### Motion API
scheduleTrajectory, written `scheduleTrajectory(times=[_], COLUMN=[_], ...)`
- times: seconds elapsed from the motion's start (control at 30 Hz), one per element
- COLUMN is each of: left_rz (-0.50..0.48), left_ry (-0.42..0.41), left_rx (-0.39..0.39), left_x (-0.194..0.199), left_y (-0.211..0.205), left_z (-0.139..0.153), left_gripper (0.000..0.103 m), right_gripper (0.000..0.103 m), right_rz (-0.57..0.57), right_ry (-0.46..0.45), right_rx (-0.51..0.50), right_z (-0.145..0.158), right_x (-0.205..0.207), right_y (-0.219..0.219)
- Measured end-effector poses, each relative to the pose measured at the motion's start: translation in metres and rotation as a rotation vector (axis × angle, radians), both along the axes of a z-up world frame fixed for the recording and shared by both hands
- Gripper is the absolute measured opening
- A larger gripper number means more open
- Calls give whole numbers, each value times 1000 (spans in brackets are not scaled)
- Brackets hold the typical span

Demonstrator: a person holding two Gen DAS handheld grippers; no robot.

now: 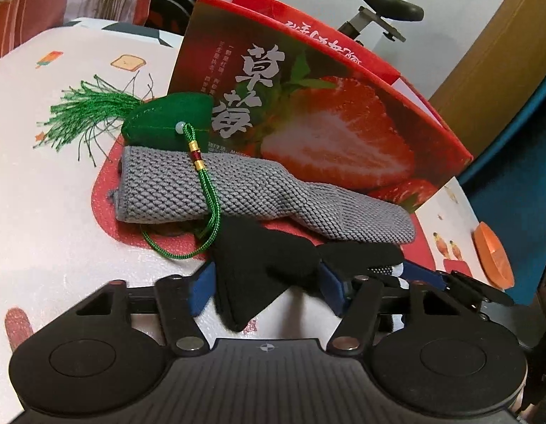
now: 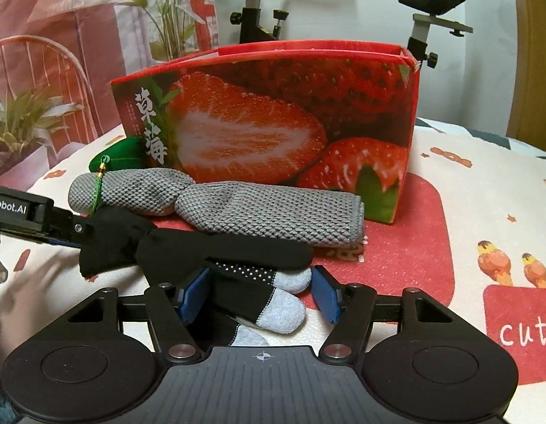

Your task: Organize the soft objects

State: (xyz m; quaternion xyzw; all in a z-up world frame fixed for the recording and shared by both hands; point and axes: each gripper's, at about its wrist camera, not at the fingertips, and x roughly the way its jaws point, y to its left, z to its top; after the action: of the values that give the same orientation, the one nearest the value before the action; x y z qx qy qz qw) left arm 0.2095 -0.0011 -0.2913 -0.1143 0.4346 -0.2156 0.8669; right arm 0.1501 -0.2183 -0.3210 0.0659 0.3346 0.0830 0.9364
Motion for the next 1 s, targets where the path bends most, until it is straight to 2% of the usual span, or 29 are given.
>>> scheduleTrajectory(times=[0.03, 0.1, 0.13, 0.17, 0.33, 0.63, 0.77, 1.0], left_rz=[-2, 0, 6, 15, 15, -5, -12, -36], left_ry=[7, 15, 16, 18, 27, 34, 36, 12], left_rx=[-8, -10, -4, 8, 3, 4, 4, 5], left_x=[0, -1, -1, -1, -1, -4, -7, -13], left_y=[1, 3, 3, 4, 6, 6, 7, 7], left_z=[-1, -3, -3, -3, -4, -4, -4, 3], left_gripper=[45, 35, 25, 22, 20, 19, 19, 18], right_gripper=[59, 58, 57, 56, 48, 28, 11, 6], right_rz=[1, 1, 0, 0, 4, 15, 27, 29], right_ry=[2, 3, 4, 5, 9, 27, 31, -9], right_rx=[2, 7, 8, 9, 22, 67, 103, 134], right_z=[0, 1, 1, 1, 2, 4, 5, 16], right_x=[0, 0, 0, -1, -2, -5, -5, -11], right_y=[0, 0, 0, -1, -1, 0, -2, -7])
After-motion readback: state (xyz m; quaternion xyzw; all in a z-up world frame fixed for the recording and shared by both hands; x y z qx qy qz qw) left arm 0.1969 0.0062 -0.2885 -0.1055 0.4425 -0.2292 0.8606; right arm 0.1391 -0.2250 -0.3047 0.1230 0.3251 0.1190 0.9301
